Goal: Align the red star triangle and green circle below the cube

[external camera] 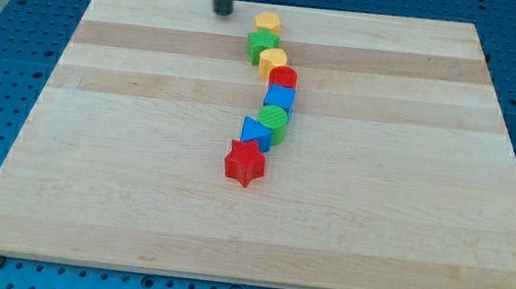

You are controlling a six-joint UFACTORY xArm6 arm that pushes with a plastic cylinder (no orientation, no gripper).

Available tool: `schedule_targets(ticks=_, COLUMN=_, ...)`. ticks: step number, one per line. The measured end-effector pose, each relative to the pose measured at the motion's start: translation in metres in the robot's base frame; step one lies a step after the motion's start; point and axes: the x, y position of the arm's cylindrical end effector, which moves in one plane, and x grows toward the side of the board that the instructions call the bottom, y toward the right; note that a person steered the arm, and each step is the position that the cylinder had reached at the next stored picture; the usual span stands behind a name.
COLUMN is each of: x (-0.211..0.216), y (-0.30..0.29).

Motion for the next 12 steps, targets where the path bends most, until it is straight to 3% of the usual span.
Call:
schedule_targets(ticks=3, x=0.192, y=-0.019)
schedule_targets(ticks=5, x=0.284, y=-0.005)
schedule_targets(ticks=8, x=0.304, y=0.053)
schedule_targets(ticks=9, x=0.304, y=0.03)
schedule_targets(ticks=10, x=0.288, y=0.008)
schedule_targets(ticks=12, x=0.268, y=0.054)
